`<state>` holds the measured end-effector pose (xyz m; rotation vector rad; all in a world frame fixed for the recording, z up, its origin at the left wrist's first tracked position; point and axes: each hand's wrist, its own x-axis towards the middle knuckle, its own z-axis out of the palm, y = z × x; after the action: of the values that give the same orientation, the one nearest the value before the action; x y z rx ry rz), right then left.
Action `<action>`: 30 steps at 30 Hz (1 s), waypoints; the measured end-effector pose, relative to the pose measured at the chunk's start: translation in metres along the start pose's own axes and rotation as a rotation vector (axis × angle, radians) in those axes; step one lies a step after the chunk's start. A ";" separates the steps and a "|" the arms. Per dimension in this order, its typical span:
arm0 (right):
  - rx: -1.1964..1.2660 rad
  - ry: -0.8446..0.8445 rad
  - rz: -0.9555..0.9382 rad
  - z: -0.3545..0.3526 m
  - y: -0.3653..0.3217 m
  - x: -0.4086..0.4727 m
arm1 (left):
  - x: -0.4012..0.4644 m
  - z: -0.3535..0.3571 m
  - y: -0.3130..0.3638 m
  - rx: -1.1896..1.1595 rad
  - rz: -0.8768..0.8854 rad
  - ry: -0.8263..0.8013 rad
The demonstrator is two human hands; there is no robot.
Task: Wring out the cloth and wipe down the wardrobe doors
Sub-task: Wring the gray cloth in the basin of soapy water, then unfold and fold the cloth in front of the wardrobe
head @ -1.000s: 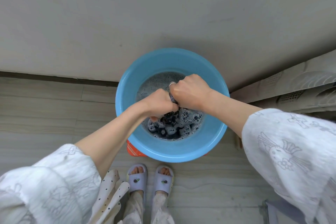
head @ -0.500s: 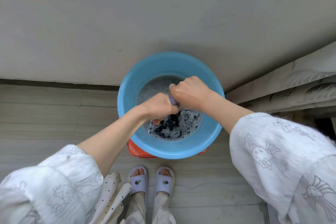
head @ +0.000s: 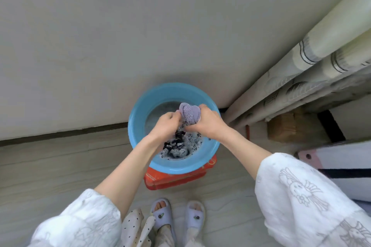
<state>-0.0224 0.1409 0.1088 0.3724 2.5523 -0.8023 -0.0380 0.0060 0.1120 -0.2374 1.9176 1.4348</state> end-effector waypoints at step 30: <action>0.653 0.898 0.228 -0.282 0.263 -0.701 | -0.481 0.462 0.167 0.134 0.626 -0.983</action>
<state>0.5929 0.4322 0.5286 1.4828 2.8131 -1.6476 0.4202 0.3532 0.4885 1.0310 1.2531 1.3754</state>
